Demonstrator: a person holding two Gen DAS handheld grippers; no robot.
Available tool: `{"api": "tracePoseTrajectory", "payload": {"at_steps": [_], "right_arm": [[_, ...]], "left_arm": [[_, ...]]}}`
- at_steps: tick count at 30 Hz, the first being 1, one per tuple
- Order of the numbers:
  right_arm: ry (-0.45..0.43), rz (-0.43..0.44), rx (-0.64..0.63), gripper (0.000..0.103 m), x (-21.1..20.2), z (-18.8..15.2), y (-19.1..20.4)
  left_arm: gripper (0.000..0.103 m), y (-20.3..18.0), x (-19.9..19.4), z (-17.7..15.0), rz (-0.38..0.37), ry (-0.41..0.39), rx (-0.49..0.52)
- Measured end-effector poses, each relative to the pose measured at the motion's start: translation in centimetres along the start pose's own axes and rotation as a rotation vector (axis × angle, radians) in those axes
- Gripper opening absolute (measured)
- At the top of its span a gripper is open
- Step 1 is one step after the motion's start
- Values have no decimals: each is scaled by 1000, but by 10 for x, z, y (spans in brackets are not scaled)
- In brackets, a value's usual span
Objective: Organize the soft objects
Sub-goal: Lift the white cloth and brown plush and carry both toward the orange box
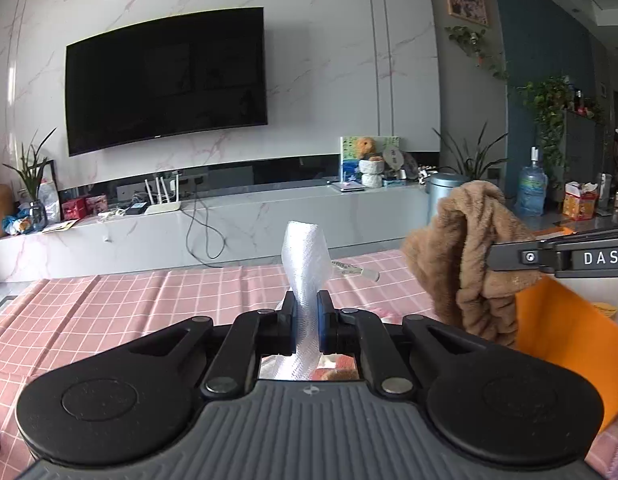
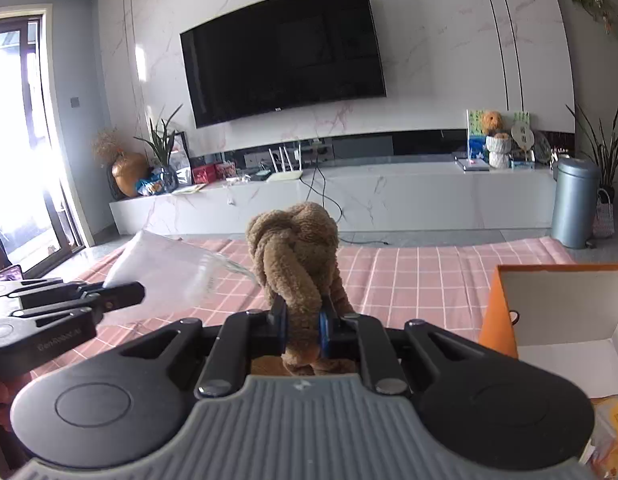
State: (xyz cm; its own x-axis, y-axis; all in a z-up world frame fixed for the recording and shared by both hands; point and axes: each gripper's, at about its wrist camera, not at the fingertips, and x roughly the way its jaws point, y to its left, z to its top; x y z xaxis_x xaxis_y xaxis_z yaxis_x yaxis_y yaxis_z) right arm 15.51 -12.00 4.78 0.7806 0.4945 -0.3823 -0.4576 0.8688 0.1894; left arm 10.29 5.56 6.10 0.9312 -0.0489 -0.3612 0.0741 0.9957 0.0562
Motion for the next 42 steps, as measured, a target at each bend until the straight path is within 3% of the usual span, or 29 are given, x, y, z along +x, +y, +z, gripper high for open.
{"api": "tracePoseTrajectory", "payload": {"at_steps": [6,11,19,23,26,31,34,38,41,42], "right_arm": [[-2,74,60,13,-28,-5,11],[77,132,162,13,-38,-33,12],[271,-54,126,13,-20,-74,4],[346,-133,77,15,-7,-91,1],[359,-159,31,23,-2,-96,6],[378,-229,-32,54,8,-98,9],[417,-242,10,66,17,-100,1],[449,-216,120,66,29,-100,-16],[463,-177,194,58,35,-101,-25],[461,-181,195,50,35,-101,-26]], "left_arm": [[10,-10,-13,-2,-60,53,-58],[10,-8,-14,-22,-87,144,-93],[10,-6,-3,-52,-124,238,-120],[11,-10,3,-58,-140,245,-121],[11,-15,5,-61,-143,238,-114],[12,-22,11,-65,-151,242,-105],[12,-24,17,-69,-152,260,-108],[12,-25,23,-73,-152,279,-105],[12,-26,26,-75,-152,290,-108],[12,-26,27,-76,-152,293,-109]]}}
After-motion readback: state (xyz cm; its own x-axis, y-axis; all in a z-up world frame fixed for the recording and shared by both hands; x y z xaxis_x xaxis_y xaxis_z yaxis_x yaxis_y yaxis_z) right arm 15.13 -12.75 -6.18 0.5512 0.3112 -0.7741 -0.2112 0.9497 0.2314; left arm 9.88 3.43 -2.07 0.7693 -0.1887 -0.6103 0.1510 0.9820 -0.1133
